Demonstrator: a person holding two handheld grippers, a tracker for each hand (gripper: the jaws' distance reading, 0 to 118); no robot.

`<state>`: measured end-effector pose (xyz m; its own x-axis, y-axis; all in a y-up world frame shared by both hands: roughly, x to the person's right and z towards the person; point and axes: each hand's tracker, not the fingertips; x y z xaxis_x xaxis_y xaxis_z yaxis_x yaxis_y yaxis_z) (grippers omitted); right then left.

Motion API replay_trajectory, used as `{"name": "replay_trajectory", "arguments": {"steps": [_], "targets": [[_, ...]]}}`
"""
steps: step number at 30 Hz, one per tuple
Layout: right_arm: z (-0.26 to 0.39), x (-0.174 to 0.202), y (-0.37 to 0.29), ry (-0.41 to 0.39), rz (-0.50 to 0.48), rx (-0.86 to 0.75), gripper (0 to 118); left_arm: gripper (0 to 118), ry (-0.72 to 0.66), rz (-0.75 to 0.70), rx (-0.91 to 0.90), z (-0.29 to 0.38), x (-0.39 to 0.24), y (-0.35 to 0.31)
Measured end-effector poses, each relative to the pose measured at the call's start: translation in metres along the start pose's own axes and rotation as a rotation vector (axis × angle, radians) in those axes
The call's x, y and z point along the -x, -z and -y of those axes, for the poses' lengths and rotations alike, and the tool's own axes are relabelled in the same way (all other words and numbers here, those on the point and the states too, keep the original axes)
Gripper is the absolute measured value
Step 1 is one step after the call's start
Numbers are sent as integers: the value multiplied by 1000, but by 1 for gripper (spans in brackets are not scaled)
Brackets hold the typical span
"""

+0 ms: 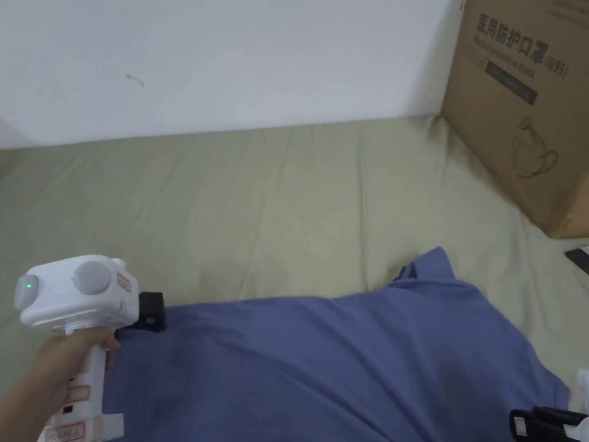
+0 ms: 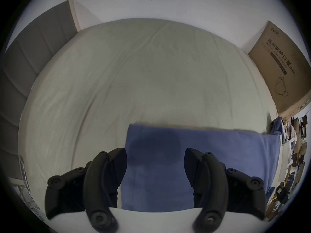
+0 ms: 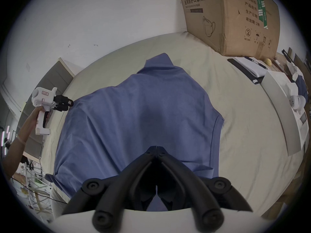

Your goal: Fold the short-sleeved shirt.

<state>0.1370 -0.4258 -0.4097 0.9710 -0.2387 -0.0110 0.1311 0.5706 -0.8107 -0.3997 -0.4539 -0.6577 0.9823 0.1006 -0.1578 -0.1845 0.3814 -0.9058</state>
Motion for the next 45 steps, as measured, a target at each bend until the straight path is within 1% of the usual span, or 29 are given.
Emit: {"name": "replay_trajectory", "arguments": {"steps": [4,7,8,9,10,11,12,13,15,16,17,18,19,21,22,23,25,28,30,32,33,34,35,36,37,38,40,42,45], "targets": [[-4,-4,1,10,18,3,0,76,-20,4,12,1,-5,15],[-7,-7,3,15,21,7,0,75,18,-7,6,4,-6,15],[-8,-7,3,19,17,7,0,69,4,-7,3,5,-5,14],[-10,-8,4,25,9,7,0,52,-6,-17,-3,6,-4,12],[-13,-9,5,32,-1,6,0,31,-4,-19,-13,5,-5,10],[-17,-9,5,41,-13,4,0,2,1,1,-27,6,-5,6],[-22,-9,7,45,-19,3,0,0,1,32,-21,6,-6,7],[-27,-10,8,43,-21,1,0,0,-8,0,-16,8,-9,8],[-43,-15,13,39,-33,-6,0,0,75,-34,-13,7,-16,9],[-52,-18,16,46,-34,-14,3,0,107,-45,-14,8,-18,7],[-62,-22,19,54,-39,-21,19,0,111,-44,-14,8,-18,4],[-74,-28,25,60,-54,-20,58,0,101,-36,-16,5,-19,1],[-88,-36,33,67,-61,2,68,0,96,-27,-18,5,-16,-2],[-119,-44,57,65,-59,78,92,0,56,16,-26,5,-8,-9],[-132,-45,67,59,-37,65,109,0,48,31,-30,3,-5,-12],[-145,-46,76,35,-16,57,115,0,46,37,-34,4,-2,-15],[-167,-48,94,21,47,60,111,0,46,53,-40,7,2,-20],[-191,-46,132,-40,133,141,111,0,53,69,-52,8,4,-28],[-195,-43,157,-100,155,200,110,0,62,78,-65,8,4,-33],[-192,-43,180,-128,164,260,107,0,77,78,-77,10,4,-37],[-188,-43,191,-110,183,302,96,0,89,77,-80,11,3,-39],[-183,-43,199,-81,213,309,97,0,101,73,-83,10,0,-40],[-181,-38,195,-83,210,244,97,0,110,70,-87,10,-1,-41],[-181,-33,195,-98,235,264,95,0,121,66,-92,11,-1,-42],[-181,-28,192,-148,243,258,89,0,126,64,-93,12,-2,-43],[-182,-25,186,-169,231,265,82,0,131,62,-94,11,-4,-43],[-183,-20,177,-196,231,259,48,0,136,59,-99,12,-4,-46],[-182,-16,171,-206,218,259,0,0,128,67,-104,11,-4,-49],[-181,-12,163,-181,211,251,0,0,119,72,-107,13,-7,-56]]}}
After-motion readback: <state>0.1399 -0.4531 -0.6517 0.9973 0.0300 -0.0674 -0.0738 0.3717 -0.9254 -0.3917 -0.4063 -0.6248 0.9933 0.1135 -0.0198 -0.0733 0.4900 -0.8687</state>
